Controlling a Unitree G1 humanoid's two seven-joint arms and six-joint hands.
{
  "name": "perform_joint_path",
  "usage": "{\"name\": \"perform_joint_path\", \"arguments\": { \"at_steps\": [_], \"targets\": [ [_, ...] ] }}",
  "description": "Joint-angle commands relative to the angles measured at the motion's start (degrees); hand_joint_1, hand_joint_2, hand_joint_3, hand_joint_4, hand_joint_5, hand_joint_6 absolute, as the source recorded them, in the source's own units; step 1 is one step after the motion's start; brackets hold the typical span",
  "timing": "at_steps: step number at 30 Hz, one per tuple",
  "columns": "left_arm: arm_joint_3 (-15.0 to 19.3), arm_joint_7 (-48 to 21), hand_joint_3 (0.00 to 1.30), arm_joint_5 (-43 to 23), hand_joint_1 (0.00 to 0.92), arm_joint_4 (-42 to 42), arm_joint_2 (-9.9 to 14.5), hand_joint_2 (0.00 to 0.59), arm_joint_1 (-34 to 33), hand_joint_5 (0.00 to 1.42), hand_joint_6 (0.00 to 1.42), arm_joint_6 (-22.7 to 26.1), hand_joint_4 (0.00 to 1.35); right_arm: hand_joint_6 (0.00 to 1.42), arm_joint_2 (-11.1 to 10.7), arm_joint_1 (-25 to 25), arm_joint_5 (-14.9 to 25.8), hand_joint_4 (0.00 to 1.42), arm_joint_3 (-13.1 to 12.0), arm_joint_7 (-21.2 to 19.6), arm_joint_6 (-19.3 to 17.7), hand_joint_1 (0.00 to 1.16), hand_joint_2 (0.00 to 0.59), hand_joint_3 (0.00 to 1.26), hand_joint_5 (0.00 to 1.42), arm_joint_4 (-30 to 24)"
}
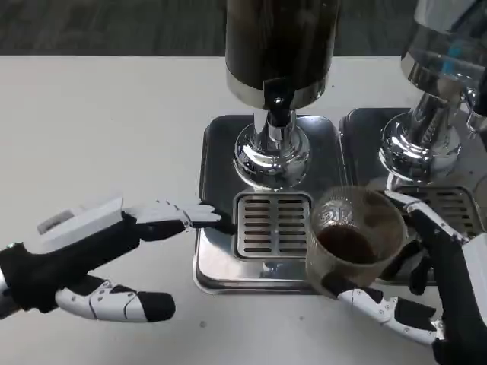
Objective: Grasp the cup under the faucet to collect the drink, then remove the cup.
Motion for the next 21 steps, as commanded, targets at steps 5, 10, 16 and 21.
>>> {"name": "perform_joint_path", "arguments": {
  "at_steps": [5,10,16,21],
  "targets": [
    [-2.65,-2.03,0.22,-4.26,0.0,-5.72,4.05,0.145,4.08,0.09,0.11,-0.75,0.11,1.21,1.11,3.45,0.87,0.74,0.09,-0.3,-3.24,0.69,0.233,0.64,0.91,-5.53],
    [-2.9,-2.11,0.22,-5.63,0.0,-7.42,4.92,0.145,5.01,0.09,0.11,-0.58,0.11,1.21,1.46,5.54,0.87,0.74,0.06,-0.24,-4.0,0.7,0.227,0.63,0.91,-7.18],
    [-3.28,-2.72,0.22,-7.08,0.0,-9.39,5.74,0.145,6.23,0.09,0.11,-0.71,0.12,1.21,1.89,7.63,0.44,0.74,0.04,-0.32,-4.56,0.73,0.218,0.63,0.91,-8.86],
    [-3.01,-3.04,0.22,-8.13,0.0,-10.8,6.09,0.145,7.17,0.1,0.11,-0.59,0.12,1.21,2.06,9.1,0.54,0.74,0.0,0.06,-5.17,0.74,0.21,0.64,0.91,-9.58]
  ]
}}
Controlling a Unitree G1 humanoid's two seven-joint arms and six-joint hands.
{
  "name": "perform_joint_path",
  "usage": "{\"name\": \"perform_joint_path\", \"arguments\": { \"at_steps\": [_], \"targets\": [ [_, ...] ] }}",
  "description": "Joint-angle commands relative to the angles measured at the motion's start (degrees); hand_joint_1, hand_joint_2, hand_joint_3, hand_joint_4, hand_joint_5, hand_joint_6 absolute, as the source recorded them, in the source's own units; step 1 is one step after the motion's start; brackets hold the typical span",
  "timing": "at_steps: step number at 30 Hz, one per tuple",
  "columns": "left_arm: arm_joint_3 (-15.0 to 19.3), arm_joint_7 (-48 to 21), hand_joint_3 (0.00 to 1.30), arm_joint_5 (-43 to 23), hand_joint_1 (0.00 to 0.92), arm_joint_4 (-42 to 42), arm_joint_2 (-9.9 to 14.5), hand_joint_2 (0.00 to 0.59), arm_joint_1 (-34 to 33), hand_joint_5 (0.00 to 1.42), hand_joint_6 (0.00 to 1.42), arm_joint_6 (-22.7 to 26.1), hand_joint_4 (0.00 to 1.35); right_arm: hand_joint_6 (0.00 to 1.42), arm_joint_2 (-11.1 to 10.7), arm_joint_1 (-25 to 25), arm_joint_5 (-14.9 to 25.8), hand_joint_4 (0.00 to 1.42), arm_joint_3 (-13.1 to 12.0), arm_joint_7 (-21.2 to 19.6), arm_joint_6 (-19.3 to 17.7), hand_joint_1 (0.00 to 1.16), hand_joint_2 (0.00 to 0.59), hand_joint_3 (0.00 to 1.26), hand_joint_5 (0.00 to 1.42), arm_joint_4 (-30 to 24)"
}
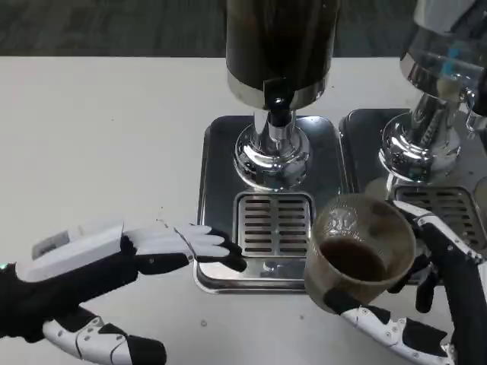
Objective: Grasp the cup under the faucet to collect the drink, then remove the cup.
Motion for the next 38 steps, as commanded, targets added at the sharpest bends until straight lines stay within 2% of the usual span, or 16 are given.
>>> {"name": "perform_joint_path", "arguments": {
  "at_steps": [1,38],
  "targets": [
    [-0.27,-0.92,0.22,-1.83,0.0,-1.71,1.42,0.145,1.23,0.1,0.11,-0.06,0.12,1.21,0.22,1.38,0.52,0.74,-0.21,-0.14,-2.77,0.74,0.21,0.64,0.91,-2.75],
    [0.4,-1.46,0.23,-3.33,0.0,-2.23,2.16,0.145,1.87,0.1,0.12,-0.1,0.14,1.25,0.79,2.19,1.03,0.76,-1.06,0.57,-3.79,0.73,0.205,0.66,0.94,-3.07]
  ]
}}
